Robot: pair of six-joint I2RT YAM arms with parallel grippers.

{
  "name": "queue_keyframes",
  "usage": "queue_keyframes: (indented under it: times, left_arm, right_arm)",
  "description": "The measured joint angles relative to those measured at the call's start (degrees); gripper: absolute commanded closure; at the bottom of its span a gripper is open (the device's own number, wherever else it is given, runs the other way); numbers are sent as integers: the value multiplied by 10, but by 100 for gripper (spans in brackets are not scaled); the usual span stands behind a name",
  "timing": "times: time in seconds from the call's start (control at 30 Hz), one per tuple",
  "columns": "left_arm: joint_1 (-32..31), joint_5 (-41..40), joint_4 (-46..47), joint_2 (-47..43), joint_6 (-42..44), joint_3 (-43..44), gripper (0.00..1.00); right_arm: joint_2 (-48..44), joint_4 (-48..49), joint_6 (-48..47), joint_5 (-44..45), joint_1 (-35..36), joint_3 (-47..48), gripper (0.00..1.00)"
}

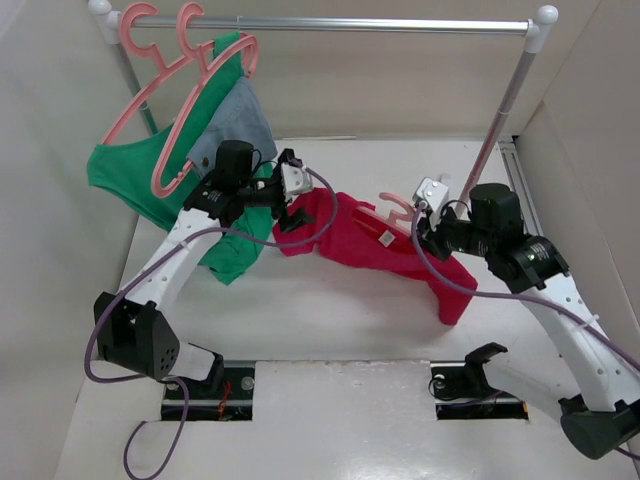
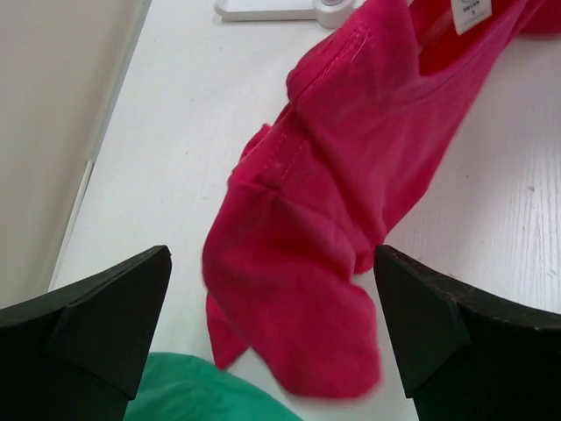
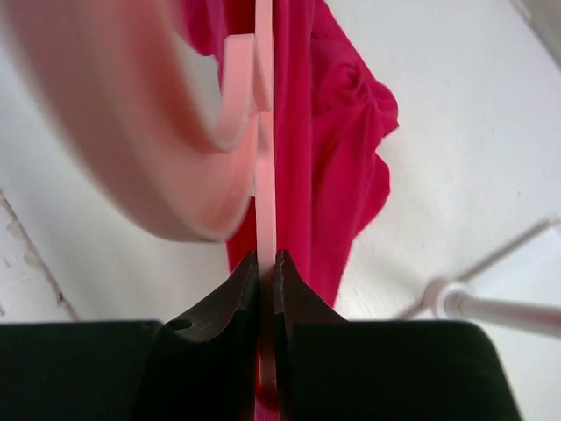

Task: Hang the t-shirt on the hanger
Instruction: Place tshirt on hanger

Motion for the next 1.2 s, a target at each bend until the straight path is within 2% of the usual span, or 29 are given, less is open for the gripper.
queue_keyframes:
  times: [0.17,0.43,0.67,0.8,0.83,0.87,0.9,0.93,1.2]
  left_arm:
    - [2,-8,9,0,-42,5,0]
    - [-2,-26,47,1,-99,50,0]
    - [-4,-81,69,1,-71,41,0]
    - [0,-98,73,1,-68,39,1]
    - [0,-99,73,1,-62,39,11]
    - [1,-98,72,1,-56,39,33]
    - [2,-95,66,1,-48,39,62]
    - [3,-91,57,1,-40,38,100]
    - [5,-87,8,1,2,16,100]
  right_arm:
    - [36,-62,12,15,-11,78,100]
    - [115,-175,16,23,-56,297,100]
    - [106,-236,-29,-60,-56,320,100]
    - [99,-272,-46,-70,-56,320,100]
    - [97,-277,-48,-71,-56,320,100]
    - [96,-281,-50,-73,-56,320,100]
    - [96,-283,-52,-74,-56,320,100]
    - [95,-285,-53,-74,-56,320,100]
    - [97,-315,-63,-54,-59,369,100]
